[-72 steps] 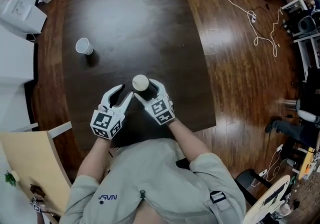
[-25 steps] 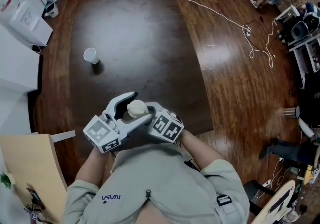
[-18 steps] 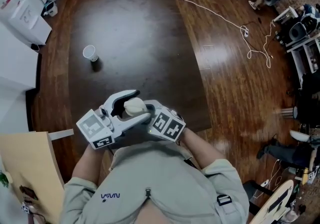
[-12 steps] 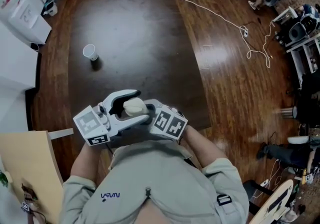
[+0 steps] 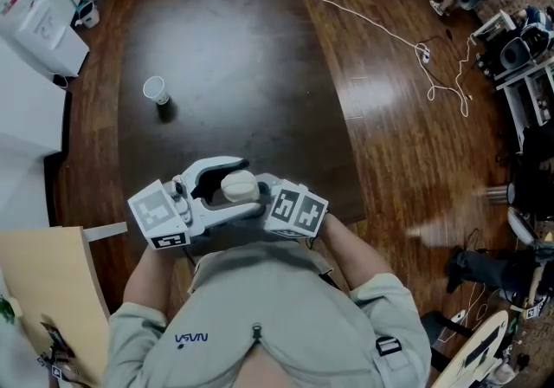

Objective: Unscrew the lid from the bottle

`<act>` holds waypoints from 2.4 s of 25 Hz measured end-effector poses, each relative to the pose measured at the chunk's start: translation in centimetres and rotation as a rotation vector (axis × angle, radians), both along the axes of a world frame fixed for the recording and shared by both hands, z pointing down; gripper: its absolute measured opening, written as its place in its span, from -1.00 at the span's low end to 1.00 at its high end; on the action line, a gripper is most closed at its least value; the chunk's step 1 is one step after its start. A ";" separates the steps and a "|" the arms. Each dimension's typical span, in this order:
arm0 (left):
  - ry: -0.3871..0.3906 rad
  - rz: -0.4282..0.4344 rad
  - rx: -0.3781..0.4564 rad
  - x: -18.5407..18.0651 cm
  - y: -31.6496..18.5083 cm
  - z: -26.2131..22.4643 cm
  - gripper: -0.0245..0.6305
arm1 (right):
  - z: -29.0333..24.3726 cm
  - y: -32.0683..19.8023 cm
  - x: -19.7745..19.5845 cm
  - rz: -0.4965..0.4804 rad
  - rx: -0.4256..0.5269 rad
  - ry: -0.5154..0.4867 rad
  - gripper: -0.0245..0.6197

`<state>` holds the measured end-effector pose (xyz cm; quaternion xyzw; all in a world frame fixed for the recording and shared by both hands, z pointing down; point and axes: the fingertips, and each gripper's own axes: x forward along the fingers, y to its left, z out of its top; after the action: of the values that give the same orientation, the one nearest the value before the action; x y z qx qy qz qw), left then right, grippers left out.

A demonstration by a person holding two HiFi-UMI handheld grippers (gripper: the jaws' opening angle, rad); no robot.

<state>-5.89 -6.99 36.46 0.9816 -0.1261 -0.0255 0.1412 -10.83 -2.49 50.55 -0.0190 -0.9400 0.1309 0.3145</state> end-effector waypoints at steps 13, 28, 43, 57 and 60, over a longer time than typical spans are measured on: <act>-0.090 -0.645 -0.016 -1.9 -4.4 1.3 0.00 | 0.8 -6.3 0.4 0.440 0.189 0.136 0.01; 0.024 -0.138 0.067 -1.8 0.3 -1.7 0.09 | -2.1 0.5 -0.3 0.000 -0.056 -0.120 0.02; 0.064 0.260 0.005 0.3 3.9 -2.0 0.00 | -2.7 4.1 0.2 -0.271 -0.047 -0.134 0.02; -0.090 -0.427 0.161 -0.8 -1.3 -0.4 0.00 | -0.7 -4.8 0.1 0.361 0.196 -0.009 0.02; -0.104 -0.494 0.168 -0.8 -1.5 0.2 0.00 | -0.5 -5.6 0.5 0.438 0.243 0.009 0.02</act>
<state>-6.68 -8.46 36.62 0.9292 -0.3667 -0.0190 0.0418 -10.35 -8.11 50.01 0.2235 -0.9292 0.0822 0.2825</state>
